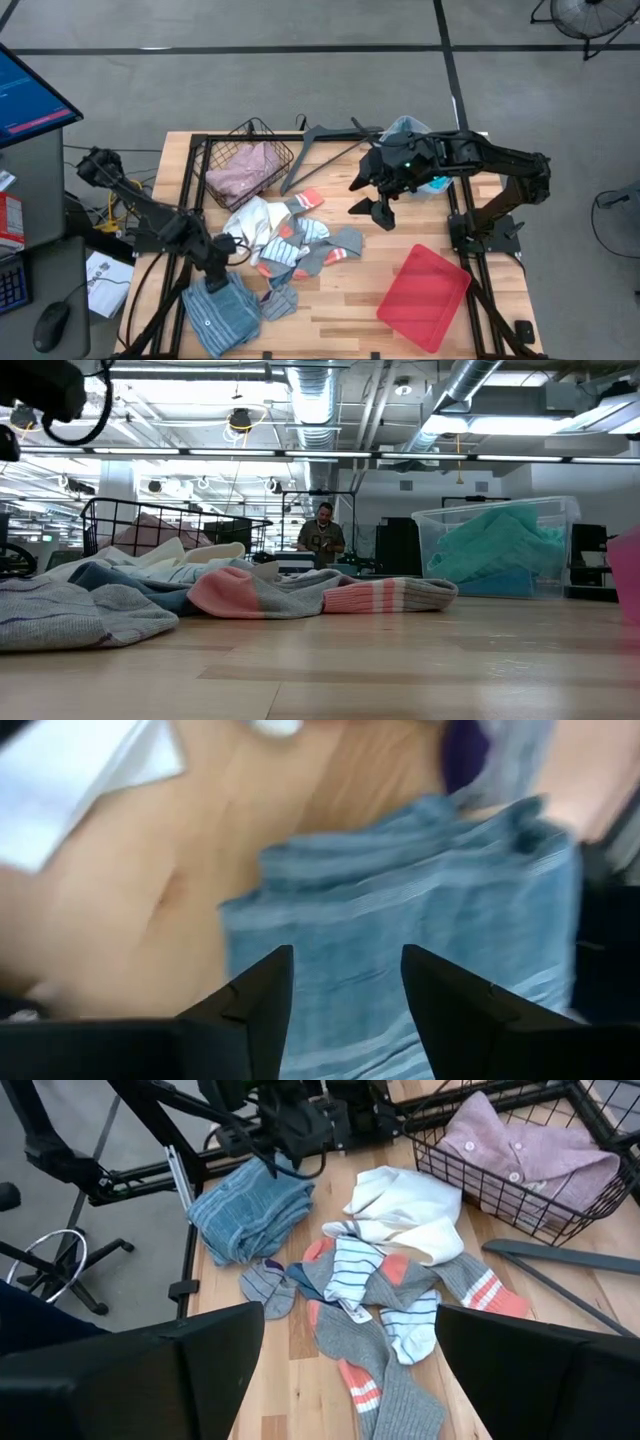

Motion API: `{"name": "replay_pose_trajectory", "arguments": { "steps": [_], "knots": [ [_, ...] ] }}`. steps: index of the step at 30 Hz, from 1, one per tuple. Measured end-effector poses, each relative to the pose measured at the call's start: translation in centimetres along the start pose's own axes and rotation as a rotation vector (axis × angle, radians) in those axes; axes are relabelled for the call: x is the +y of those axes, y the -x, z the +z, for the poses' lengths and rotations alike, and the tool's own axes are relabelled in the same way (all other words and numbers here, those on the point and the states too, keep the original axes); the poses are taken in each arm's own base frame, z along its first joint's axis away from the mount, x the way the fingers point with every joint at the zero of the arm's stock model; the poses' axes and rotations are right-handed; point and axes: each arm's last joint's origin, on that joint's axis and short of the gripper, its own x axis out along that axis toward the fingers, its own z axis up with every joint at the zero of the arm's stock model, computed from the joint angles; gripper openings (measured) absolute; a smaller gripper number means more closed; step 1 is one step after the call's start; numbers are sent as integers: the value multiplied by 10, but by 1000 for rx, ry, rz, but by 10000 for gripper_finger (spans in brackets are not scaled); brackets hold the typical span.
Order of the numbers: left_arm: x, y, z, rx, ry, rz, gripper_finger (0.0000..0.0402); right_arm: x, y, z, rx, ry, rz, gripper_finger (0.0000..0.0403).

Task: Pick & Place Cloths
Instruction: Put the blue polo shirt into the black wire basket

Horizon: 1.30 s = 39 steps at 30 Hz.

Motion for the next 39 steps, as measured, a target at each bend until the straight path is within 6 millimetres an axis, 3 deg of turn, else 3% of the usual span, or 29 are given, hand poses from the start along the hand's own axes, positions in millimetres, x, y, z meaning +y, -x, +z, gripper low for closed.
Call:
{"name": "replay_pose_trajectory", "arguments": {
  "steps": [4, 13, 18, 26, 39],
  "knots": [
    [5, -3, -9, 46, -46, 44, 203, 2, -3, 0, 4, 15, 5, 291],
    [16, -17, -17, 77, -47, 98, 327, 1, -12, -1, 43, 21, -2, 291],
    [20, -23, -19, 85, -13, 113, 367, 1, -11, -1, 41, 21, -1, 291],
    [23, -37, -19, 84, -13, 65, 375, 1, -11, -2, 43, 21, -1, 291],
    [20, -92, -30, 146, -22, 122, 367, 1, -11, -2, 50, 31, -3, 291]
  ]
}}
